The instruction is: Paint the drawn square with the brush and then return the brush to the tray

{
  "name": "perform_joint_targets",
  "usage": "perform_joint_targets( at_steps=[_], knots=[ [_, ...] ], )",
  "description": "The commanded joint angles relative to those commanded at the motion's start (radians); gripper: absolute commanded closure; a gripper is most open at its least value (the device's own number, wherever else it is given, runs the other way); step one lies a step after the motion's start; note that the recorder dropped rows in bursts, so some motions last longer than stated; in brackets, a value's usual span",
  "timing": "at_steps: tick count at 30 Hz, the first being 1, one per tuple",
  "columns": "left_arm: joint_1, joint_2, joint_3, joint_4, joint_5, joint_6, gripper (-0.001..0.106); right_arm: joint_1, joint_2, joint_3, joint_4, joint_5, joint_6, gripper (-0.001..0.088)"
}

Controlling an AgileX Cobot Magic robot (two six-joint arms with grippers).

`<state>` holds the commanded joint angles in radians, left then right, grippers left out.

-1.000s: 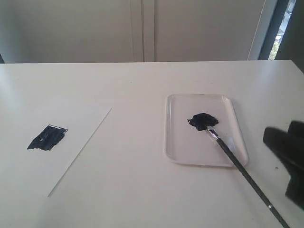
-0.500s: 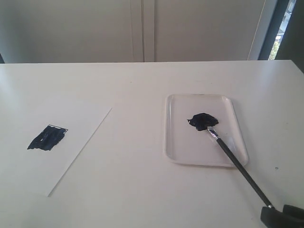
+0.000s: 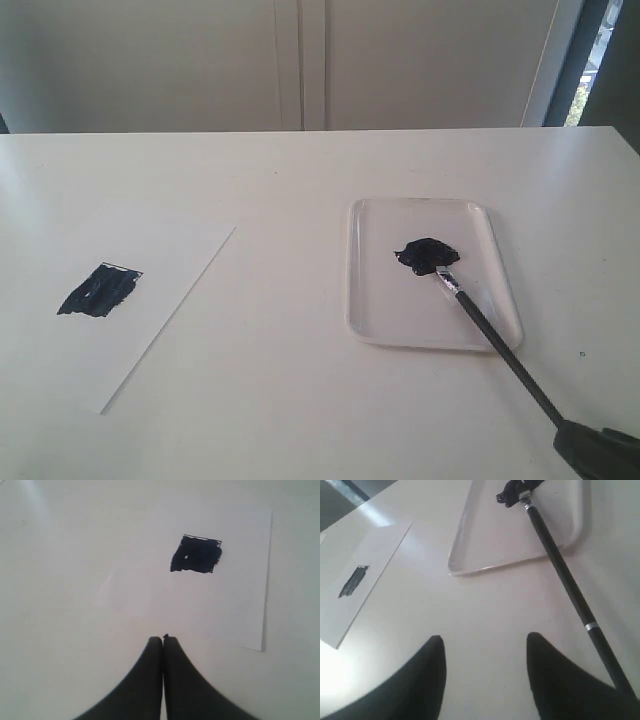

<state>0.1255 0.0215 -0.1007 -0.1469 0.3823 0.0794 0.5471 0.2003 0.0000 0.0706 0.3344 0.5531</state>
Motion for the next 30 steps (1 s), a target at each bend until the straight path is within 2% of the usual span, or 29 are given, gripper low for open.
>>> perform_joint_targets(
  at_steps=[2, 6, 9, 10, 26, 28, 30],
  knots=[
    [0.029, -0.015, 0.000, 0.000, 0.000, 0.000, 0.098, -0.063, 0.000, 0.000, 0.000, 0.000, 0.000, 0.0394],
    [0.032, -0.021, 0.000, 0.000, 0.000, 0.000, 0.098, -0.201, 0.000, 0.000, 0.000, 0.000, 0.000, 0.0394],
    [0.032, -0.021, 0.000, 0.000, 0.000, 0.000, 0.098, -0.289, 0.000, 0.000, 0.000, 0.000, 0.000, 0.0394],
    [0.032, -0.021, 0.000, 0.000, 0.000, 0.000, 0.098, -0.300, 0.000, 0.000, 0.000, 0.000, 0.000, 0.0394],
    [0.032, -0.021, 0.000, 0.000, 0.000, 0.000, 0.098, -0.302, 0.000, 0.000, 0.002, 0.010, -0.002, 0.0394],
    [0.032, -0.021, 0.000, 0.000, 0.000, 0.000, 0.098, -0.302, 0.000, 0.000, 0.002, 0.005, -0.072, 0.0394],
    [0.032, -0.021, 0.000, 0.000, 0.000, 0.000, 0.098, -0.302, 0.000, 0.000, 0.000, -0.043, -0.219, 0.0394]
  ],
)
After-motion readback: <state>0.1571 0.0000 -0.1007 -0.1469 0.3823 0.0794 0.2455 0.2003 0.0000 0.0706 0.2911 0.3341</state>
